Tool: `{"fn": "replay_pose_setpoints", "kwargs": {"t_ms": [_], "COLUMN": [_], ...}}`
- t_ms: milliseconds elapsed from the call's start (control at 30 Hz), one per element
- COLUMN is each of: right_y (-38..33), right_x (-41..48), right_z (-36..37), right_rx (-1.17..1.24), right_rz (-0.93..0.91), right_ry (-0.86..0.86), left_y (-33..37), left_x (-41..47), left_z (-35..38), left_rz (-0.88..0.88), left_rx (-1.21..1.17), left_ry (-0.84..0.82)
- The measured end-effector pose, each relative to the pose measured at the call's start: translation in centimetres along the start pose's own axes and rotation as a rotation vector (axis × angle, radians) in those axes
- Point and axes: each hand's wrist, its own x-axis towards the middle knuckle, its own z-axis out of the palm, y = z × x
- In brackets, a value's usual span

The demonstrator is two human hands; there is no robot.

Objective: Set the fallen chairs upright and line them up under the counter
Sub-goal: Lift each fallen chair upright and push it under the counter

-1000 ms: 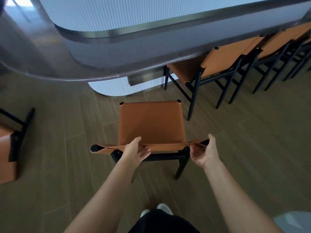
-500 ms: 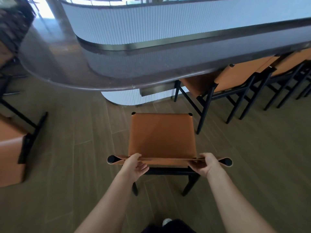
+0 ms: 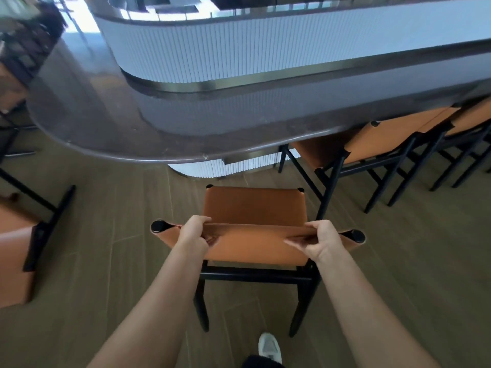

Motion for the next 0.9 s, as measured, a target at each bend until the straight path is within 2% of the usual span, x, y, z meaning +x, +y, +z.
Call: {"fn": "replay_pose_setpoints", "kwargs": {"t_ms": [200,433,900], "right_y": [-4.8,-9.3,-15.6], "right_x": [1.1,3.2,7.7], "right_z": [5.6,9.6,15.8], "right_rx": [-0.083,-0.099,-0.127], "right_rz": [-0.105,-0.116,-0.110], "right_ry": [0.042,0.006,-0.028], "left_y": [5.6,10.1,16.9], "left_x": [1.3,2.2,6.0], "left_z": [4.1,7.5,14.2], "left_rz": [0.053,0.129,0.038], "left_rx": [0.058,0.105,-0.006], "left_ry": [-0.044,-0.128,-0.116]}}
